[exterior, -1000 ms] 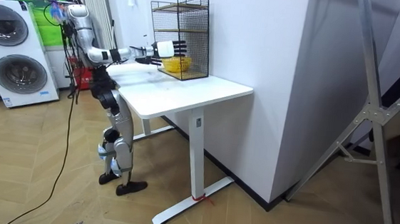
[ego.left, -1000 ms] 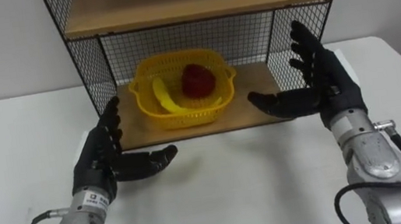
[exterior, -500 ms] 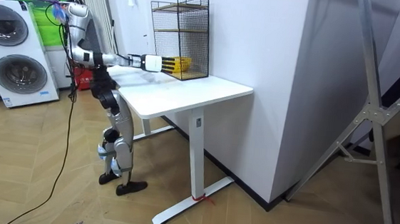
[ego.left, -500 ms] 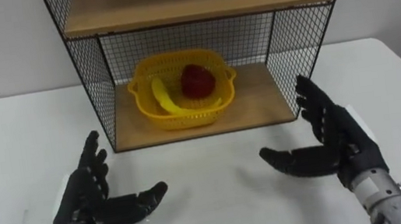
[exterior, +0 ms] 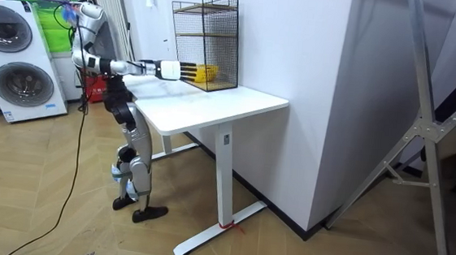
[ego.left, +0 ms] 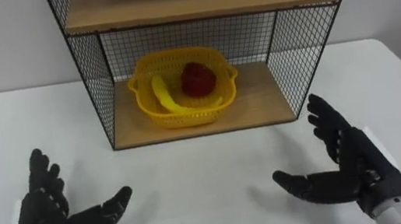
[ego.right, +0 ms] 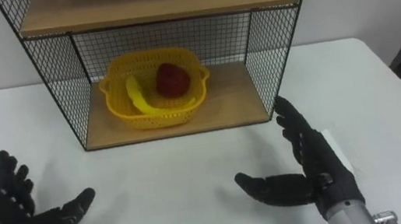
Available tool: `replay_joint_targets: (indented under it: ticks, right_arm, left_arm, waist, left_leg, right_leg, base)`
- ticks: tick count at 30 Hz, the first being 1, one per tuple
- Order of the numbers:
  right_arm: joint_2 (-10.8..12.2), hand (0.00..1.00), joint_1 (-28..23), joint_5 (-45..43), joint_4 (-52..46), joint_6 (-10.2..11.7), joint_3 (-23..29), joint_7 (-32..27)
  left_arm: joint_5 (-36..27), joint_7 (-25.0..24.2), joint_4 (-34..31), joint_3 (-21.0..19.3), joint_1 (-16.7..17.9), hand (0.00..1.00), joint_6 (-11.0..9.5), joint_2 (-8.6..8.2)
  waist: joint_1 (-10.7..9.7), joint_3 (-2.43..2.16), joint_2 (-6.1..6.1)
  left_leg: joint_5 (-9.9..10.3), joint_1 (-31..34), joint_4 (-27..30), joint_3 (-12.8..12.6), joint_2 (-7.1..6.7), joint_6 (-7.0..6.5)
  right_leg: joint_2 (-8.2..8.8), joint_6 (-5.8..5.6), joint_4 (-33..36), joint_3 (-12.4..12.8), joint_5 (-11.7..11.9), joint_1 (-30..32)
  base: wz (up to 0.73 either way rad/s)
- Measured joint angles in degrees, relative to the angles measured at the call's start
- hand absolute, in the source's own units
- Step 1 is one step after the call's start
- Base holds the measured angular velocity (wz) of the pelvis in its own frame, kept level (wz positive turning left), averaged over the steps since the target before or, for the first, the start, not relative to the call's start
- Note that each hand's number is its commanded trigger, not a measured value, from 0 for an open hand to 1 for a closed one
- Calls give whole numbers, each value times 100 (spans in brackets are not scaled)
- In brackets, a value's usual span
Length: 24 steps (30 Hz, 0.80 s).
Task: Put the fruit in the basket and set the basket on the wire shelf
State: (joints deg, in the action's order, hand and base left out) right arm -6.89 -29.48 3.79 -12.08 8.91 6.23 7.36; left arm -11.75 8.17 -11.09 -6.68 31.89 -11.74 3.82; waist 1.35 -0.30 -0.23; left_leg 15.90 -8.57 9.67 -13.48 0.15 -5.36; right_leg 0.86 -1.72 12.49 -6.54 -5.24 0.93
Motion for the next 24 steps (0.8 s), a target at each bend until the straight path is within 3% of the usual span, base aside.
replay_joint_targets:
  ticks: [3,5,7,9,11,12,14,16,18,21,23,24]
  right_arm:
    - [-7,0,-17,-100,-13,173,376,-487]
    - [-23,0,33,-178,-33,366,824,-1013]
    - [-95,0,75,-177,-64,434,1376,-1542]
    - [-317,0,170,-34,-153,436,1945,-2214]
    - [-734,0,394,231,-208,562,2830,-3058]
    - [-823,0,435,307,-245,584,3052,-3276]
    - [-1120,0,468,707,-263,754,3852,-4101]
    - [-1224,0,418,1076,-233,803,4306,-4623]
    - [-1274,0,316,1577,-3,814,4659,-5046]
    - [-1277,0,95,2413,797,635,4976,-5564]
    - [-1188,0,-154,3400,1306,402,4947,-5721]
    - [-1152,0,-183,3613,1526,374,4937,-5707]
  left_arm:
    - [23,565,-5,-408,-14,0,-248,-3]
    - [21,1069,-14,-1043,-103,0,-407,-4]
    - [25,1581,-157,-1694,-260,0,-420,18]
    - [-12,2196,-392,-2356,-292,0,-537,186]
    - [-131,2908,-436,-3400,-410,0,-632,670]
    - [-212,3101,-455,-3653,-432,0,-634,792]
    - [-555,3876,-465,-4518,-407,0,-687,1226]
    - [-807,4330,-423,-4963,-282,0,-745,1389]
    - [-1262,4620,-194,-5207,-99,0,-770,1486]
    - [-2120,4770,1023,-5296,95,0,-662,1589]
    - [-3618,4714,2225,-5258,143,0,-502,1589]
    - [-4048,4668,2579,-5220,142,0,-458,1587]
  waist:
    - [76,-2,35]
    - [120,-3,67]
    - [211,-2,81]
    - [227,7,96]
    - [252,-5,144]
    - [252,-13,154]
    - [245,0,172]
    - [224,11,161]
    - [209,0,179]
    - [208,-22,185]
    - [167,-51,232]
    - [144,-55,237]
  left_leg:
    - [0,-7,0,-5,0,0]
    - [-2,-1,-4,-2,0,3]
    - [-1,18,-7,-15,0,3]
    - [-2,30,-11,-30,0,4]
    - [-2,82,-6,-26,-1,4]
    - [-2,98,-6,-24,-1,4]
    - [-2,139,0,-7,-1,4]
    - [-2,188,10,12,0,5]
    - [-2,229,19,65,-3,4]
    - [-2,332,47,98,-47,3]
    - [-3,434,64,146,-80,0]
    - [-3,441,64,165,-81,-1]
  right_leg:
    - [-6,0,2,16,0,-8]
    - [-10,0,5,34,0,3]
    - [-10,0,17,41,0,34]
    - [-10,0,18,48,0,54]
    - [-6,0,20,45,0,100]
    - [-5,0,24,43,0,117]
    - [9,4,79,3,-6,178]
    - [17,8,147,-30,-15,248]
    - [59,12,150,-155,-20,264]
    - [108,7,328,-144,-119,438]
    - [176,10,419,-173,-175,551]
    - [190,7,419,-201,-179,549]
  base:
    - [0]
    - [0]
    - [-4]
    - [-2]
    - [0]
    - [0]
    - [2]
    - [3]
    - [12]
    - [4]
    - [3]
    - [14]
